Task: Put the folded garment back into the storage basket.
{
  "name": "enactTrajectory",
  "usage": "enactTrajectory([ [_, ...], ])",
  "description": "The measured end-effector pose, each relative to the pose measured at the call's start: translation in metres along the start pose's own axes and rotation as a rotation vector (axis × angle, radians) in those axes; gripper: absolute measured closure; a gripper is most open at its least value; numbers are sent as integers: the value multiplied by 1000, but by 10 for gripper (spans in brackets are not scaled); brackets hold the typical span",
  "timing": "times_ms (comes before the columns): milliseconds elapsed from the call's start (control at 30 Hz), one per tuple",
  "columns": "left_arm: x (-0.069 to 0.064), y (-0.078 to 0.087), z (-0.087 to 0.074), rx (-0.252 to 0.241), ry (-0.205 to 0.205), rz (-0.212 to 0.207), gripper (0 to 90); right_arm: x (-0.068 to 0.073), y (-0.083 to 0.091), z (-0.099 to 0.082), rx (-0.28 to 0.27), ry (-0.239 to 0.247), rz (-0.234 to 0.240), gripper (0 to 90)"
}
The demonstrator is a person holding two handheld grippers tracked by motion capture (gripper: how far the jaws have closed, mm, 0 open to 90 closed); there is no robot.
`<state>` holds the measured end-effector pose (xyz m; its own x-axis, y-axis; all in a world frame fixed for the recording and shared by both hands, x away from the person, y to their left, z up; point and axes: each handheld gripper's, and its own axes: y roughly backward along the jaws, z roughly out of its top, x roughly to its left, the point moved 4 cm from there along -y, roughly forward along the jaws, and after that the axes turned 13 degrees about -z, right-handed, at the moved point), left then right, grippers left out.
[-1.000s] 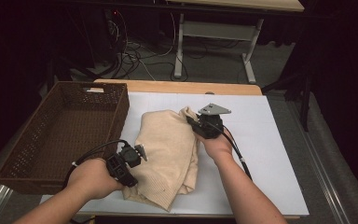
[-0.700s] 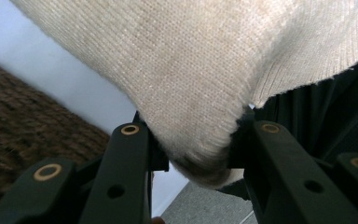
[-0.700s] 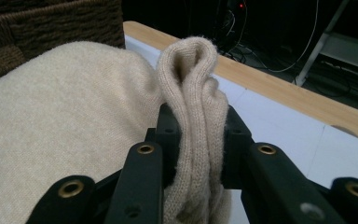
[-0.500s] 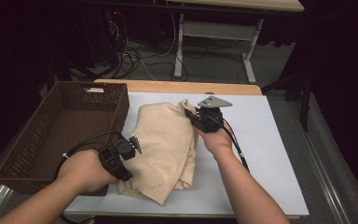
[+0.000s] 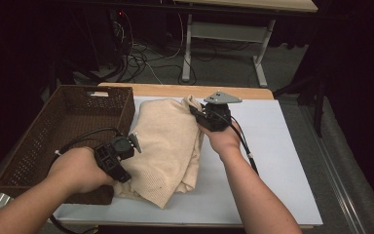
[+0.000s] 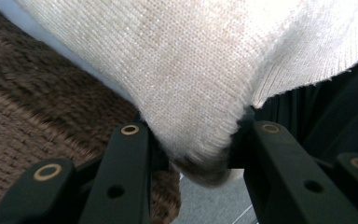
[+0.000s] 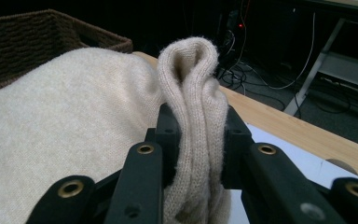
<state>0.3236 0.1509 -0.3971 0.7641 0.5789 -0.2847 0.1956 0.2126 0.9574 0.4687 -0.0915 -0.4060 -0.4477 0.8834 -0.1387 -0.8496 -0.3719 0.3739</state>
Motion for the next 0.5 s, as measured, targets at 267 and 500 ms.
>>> enactTrajectory([
  [267, 4, 17, -2, 7, -9, -4, 666, 3, 3, 16, -13, -4, -9, 752],
  [500, 5, 21, -6, 11, -22, 11, 666, 7, -1, 25, -24, -6, -5, 752],
])
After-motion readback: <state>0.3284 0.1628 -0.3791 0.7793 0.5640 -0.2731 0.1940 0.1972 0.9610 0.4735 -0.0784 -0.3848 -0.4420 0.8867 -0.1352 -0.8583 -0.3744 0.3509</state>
